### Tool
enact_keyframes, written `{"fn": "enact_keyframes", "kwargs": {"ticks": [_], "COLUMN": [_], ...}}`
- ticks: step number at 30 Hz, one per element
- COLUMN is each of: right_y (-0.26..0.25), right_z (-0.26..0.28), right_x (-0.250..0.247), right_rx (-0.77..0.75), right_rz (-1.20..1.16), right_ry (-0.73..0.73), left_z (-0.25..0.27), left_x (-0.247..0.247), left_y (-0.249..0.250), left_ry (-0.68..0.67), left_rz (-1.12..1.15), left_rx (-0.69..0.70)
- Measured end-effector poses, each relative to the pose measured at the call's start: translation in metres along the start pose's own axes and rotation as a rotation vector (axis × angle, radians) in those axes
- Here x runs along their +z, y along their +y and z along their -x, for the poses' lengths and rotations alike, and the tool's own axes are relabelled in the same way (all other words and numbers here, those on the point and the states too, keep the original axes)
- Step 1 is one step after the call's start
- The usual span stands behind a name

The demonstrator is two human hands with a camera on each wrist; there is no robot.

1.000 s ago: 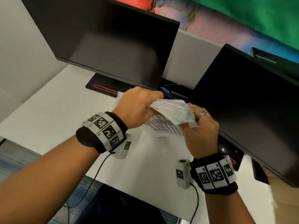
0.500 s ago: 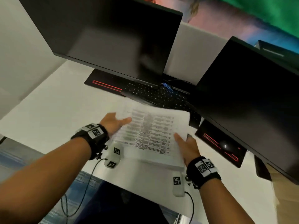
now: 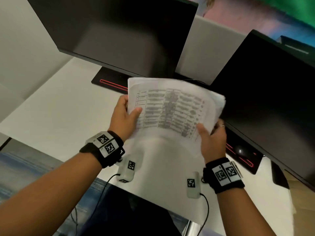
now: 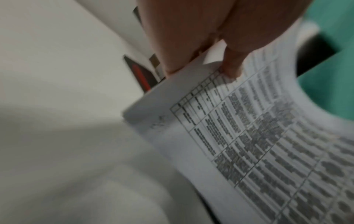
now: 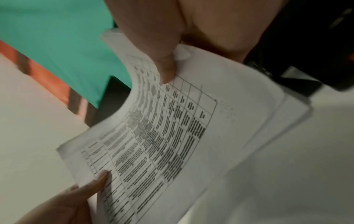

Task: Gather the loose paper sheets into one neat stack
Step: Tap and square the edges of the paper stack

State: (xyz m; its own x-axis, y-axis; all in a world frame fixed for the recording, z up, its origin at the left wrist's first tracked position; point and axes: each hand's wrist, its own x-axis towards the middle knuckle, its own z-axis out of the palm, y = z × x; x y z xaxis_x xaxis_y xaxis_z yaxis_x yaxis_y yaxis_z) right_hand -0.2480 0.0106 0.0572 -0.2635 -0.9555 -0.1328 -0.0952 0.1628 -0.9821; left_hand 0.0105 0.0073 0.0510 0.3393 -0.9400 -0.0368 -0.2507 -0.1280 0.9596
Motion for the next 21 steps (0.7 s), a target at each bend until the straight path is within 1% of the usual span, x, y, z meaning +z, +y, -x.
{"fn": "enact_keyframes", "kwargs": {"ticks": [1, 2, 3, 5, 6, 9, 11, 13, 17, 21], "right_y": [-0.008, -0.012, -0.010, 0.001, 0.007, 0.022, 0.026, 0.023, 0.011, 0.006], "right_z": [0.005, 0.010, 0.016, 0.027, 0.032, 0.038, 0.037, 0.037, 0.035, 0.036], "right_x": [-0.002, -0.004, -0.007, -0.012, -0.015, -0.019, -0.021, -0.023, -0.027, -0.023], "right_rx": [-0.045, -0.074, -0.089, -0.053, -0.022, 0.054, 0.067, 0.041, -0.059, -0.111], "right_rz": [-0.049, -0.074, -0.087, -0.091, -0.088, -0.042, -0.053, -0.051, -0.119, -0.129], "right_ry": [0.029, 0.047, 0.067, 0.098, 0.098, 0.082, 0.081, 0.058, 0.036, 0.120], "left_z": [0.002, 0.002, 0.005, 0.010, 0.013, 0.020, 0.023, 0.024, 0.021, 0.019], "left_x": [-0.002, -0.004, -0.005, -0.008, -0.008, -0.006, -0.004, -0.003, -0.001, 0.004], "left_y": [0.011, 0.014, 0.013, 0.002, -0.006, -0.019, -0.022, -0.015, -0.002, -0.002], "left_ry": [0.000, -0.025, -0.080, -0.196, -0.228, -0.246, -0.257, -0.205, -0.020, 0.030], "left_rz": [0.019, 0.044, 0.066, 0.045, 0.023, 0.048, 0.099, 0.112, 0.153, 0.152], "left_rx": [0.096, 0.160, 0.179, 0.150, 0.125, 0.062, 0.038, 0.084, 0.212, 0.171]}}
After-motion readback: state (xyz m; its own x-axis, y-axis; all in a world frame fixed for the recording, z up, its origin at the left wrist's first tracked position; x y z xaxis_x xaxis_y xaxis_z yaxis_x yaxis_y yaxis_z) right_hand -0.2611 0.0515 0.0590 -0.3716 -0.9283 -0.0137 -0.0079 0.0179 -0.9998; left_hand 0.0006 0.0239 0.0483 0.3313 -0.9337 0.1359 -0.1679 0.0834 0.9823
